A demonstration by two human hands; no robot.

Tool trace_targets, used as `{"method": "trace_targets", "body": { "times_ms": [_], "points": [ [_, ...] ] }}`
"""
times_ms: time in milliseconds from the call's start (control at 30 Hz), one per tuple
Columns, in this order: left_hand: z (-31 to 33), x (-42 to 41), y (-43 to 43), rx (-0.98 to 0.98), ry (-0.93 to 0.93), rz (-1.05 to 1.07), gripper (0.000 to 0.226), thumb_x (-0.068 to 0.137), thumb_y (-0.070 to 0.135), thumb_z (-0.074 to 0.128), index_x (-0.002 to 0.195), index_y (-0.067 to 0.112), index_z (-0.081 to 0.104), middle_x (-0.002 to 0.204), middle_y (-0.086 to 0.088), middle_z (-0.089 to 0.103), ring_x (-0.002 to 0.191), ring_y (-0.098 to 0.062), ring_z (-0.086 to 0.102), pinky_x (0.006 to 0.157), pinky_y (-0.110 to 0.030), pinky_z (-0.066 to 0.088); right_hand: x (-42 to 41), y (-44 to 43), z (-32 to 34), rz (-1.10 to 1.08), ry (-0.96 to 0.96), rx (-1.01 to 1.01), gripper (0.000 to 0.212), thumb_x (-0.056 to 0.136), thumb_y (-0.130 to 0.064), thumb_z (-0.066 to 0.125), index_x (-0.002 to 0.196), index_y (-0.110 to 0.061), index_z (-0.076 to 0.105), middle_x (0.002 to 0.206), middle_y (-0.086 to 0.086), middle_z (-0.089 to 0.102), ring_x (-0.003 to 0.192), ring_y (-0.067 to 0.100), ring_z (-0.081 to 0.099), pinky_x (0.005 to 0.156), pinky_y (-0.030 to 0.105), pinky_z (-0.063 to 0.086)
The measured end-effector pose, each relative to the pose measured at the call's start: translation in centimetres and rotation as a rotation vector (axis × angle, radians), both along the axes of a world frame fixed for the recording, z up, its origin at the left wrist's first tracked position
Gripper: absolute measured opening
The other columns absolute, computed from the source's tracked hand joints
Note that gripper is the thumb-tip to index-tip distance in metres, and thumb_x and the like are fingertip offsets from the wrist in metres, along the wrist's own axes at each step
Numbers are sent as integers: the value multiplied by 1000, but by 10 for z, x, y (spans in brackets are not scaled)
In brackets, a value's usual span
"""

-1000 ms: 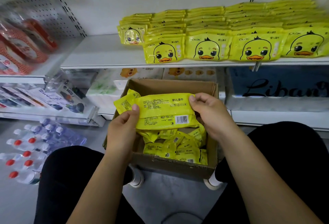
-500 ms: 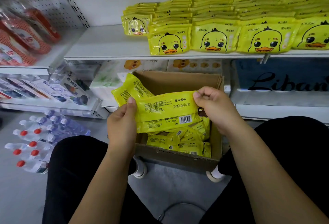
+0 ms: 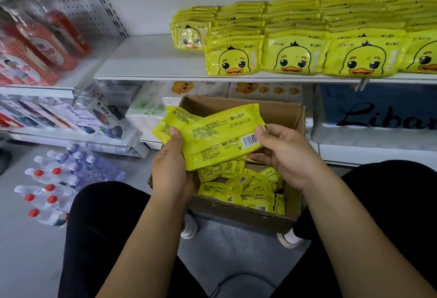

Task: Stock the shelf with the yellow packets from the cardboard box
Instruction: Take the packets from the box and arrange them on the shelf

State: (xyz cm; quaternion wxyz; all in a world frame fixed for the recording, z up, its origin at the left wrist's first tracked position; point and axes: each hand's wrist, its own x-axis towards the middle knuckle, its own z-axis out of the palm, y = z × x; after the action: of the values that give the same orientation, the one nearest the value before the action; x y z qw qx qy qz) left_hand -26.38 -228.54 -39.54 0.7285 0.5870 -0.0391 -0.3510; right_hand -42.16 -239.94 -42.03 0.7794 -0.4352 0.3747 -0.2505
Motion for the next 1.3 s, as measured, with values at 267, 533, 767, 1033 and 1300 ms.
{"method": "trace_targets", "body": {
  "times_ms": [267,533,767,1033,1300],
  "points": [
    [-31,-4,15,114,-10,-101,24,103,30,58,106,11,72,106,-9,79,98,-26,77,86,-44,61,9,-3,-1,-91,-46,-42,14,101,-17,55,109,-9,64,102,7,77,90,19,75,73,26,61],
    [-20,14,0,120,-139,-26,35,105,29,57,79,15,74,72,2,75,62,-11,69,61,-29,58,28,-3,-2,-141,186,-268,18,106,-13,46,100,-10,62,100,3,75,86,16,75,79,29,61],
    [-36,56,-8,307,-228,-82,45,99,53,59,72,19,72,76,0,70,79,-18,65,77,-37,53,56,-9,17,-236,46,-279,16,104,-11,50,107,-6,64,100,7,77,93,20,75,79,28,61],
    [-19,111,-32,38,-36,-361,81,77,85,55,114,16,77,119,-1,76,114,-22,71,107,-52,49,138,-3,26,-278,146,-833,18,95,-15,66,94,-31,73,92,-13,77,88,7,72,77,28,57],
    [-4,185,-63,-72,-176,-528,56,89,62,53,112,18,77,119,-5,76,114,-21,71,109,-56,48,202,-16,17,72,184,-971,28,91,-17,73,118,-19,74,131,-8,65,131,-4,51,115,28,39]
  ]
}}
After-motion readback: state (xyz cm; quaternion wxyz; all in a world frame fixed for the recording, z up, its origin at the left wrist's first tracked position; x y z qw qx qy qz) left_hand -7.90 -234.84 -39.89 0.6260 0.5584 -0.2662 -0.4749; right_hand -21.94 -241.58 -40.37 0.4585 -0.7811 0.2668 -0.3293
